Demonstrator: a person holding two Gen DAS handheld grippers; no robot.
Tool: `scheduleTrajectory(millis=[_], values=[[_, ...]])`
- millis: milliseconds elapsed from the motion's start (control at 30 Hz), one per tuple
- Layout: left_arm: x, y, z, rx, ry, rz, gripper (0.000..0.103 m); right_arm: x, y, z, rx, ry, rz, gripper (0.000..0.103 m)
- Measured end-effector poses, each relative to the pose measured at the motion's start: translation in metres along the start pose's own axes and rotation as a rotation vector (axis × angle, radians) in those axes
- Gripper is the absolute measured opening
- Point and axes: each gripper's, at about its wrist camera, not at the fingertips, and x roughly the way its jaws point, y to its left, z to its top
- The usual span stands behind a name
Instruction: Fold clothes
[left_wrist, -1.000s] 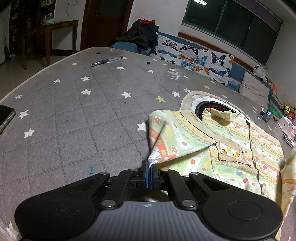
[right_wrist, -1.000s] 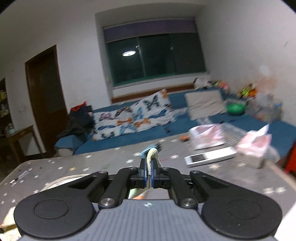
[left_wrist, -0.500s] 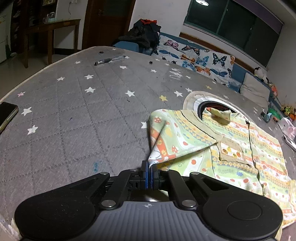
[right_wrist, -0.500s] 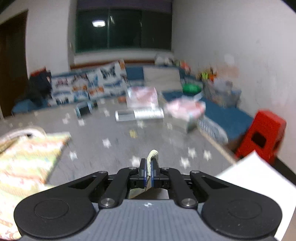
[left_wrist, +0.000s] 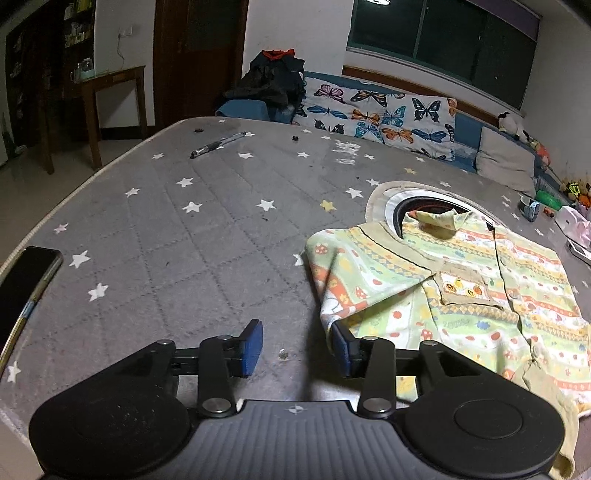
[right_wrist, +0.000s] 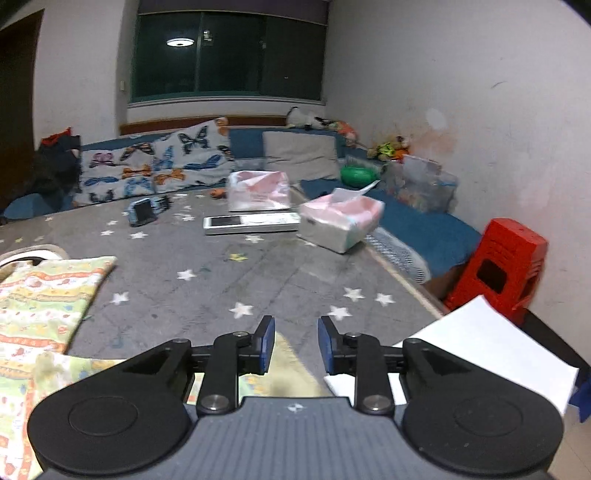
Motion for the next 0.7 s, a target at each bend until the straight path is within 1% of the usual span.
scheduleTrajectory(millis=[133,200,300,400,533,700], values=[[-0.008,-0.013,0.004,0.058,-0.029,-0.028,0.044,0.012,0.011,-0.006,0.013,0.05,0.079,0.027],[-0.007,-0.024,0.008,0.094,-0.04,-0.048,0.043,0.019,0.017,-0.012,0.021,0.079,0.108,0.03],[0.001,-0.045,0.014,0.153,-0.051,-0.074,0.043,0.028,0.026,-0.021,0.03,0.112,0.141,0.03],[0.016,-0.066,0.018,0.215,-0.046,-0.095,0.043,0.033,0.033,-0.027,0.022,0.113,0.143,0.037],[0.042,-0.09,0.023,0.292,-0.025,-0.119,0.043,0.039,0.036,-0.026,0.003,0.106,0.134,0.043],[0.072,-0.105,0.023,0.361,-0.004,-0.092,0.042,0.046,0.035,-0.021,0.002,0.107,0.129,0.045]])
